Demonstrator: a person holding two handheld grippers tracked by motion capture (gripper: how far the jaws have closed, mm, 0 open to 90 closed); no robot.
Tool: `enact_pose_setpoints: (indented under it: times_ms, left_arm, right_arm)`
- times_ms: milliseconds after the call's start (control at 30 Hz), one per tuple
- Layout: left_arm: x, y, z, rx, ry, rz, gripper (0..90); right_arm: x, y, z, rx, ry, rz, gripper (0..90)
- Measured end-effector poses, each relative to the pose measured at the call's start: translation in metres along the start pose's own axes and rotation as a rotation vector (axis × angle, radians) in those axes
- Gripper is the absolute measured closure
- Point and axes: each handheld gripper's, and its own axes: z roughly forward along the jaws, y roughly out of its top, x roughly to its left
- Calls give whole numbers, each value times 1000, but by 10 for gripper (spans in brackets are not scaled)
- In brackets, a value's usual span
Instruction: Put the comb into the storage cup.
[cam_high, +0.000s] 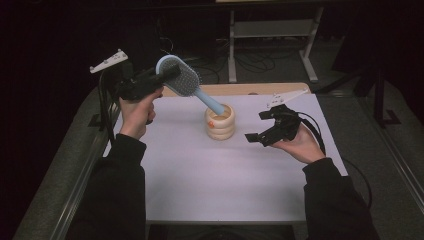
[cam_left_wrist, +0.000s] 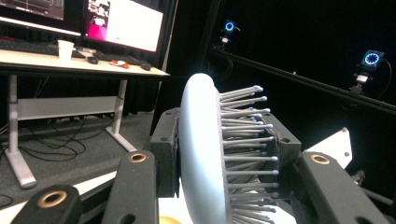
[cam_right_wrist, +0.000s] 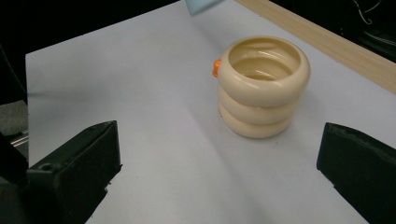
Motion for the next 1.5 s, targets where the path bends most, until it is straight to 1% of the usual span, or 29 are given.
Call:
enact_pose_setpoints:
  times_ms: [67, 167, 267, 367, 433, 500, 567, 700, 867, 933, 1000, 1033, 1100, 1167, 1267, 1400, 1500]
  left_arm:
    - [0, 3, 3, -1, 5, 7, 567]
    - [0, 7, 7, 11, 17, 26, 567]
    - [2, 10, 12, 36, 23, 34, 566]
    - [3, 11, 15, 47, 34, 47, 566]
    - [5, 12, 16, 50, 31, 51, 566]
    - [8, 11, 16, 47, 22, 43, 566]
    - [10, 11, 17, 45, 30, 47, 566]
    - [13, 8, 21, 72, 60, 70, 566]
    - [17, 4, 28, 93, 80, 92, 566]
    - [20, 3, 30, 96, 75, 91, 566]
    - [20, 3, 31, 94, 78, 91, 565]
    - [21, 2, 34, 96, 85, 99, 565]
    - [22, 1, 35, 89, 89, 98, 564]
    - [23, -1, 38, 96, 85, 94, 564]
    - [23, -3, 43, 104, 90, 102, 564]
    - [25, -7, 50, 112, 88, 108, 564]
    - [26, -10, 55, 116, 95, 114, 564]
  right_arm:
    - [-2, -6, -2, 0, -10, 11, 0]
    - [-5, -14, -3, 2, -12, 21, 0]
    - [-7, -22, -5, -4, -13, 35, 0]
    - [-8, -28, -5, -2, -9, 44, 0]
    - [-7, -33, -6, -7, -9, 41, 0]
    - [-6, -37, -7, -12, -6, 45, 0]
    - [-6, -42, -7, -10, -7, 48, 0]
    - [-6, -51, -8, -10, -10, 52, 0]
    - [-8, -63, -10, -9, -15, 71, 0]
    - [-9, -67, -11, -8, -16, 78, 0]
    - [-10, -70, -11, -11, -17, 81, 0]
    - [-11, -75, -13, -14, -12, 89, 0]
    - [-11, -78, -13, -13, -12, 95, 0]
    - [-11, -83, -14, -14, -12, 102, 0]
    - [-11, -88, -16, -18, -12, 107, 0]
    - [-10, -92, -18, -27, -23, 103, 0]
    - [-9, -97, -19, -34, -37, 103, 0]
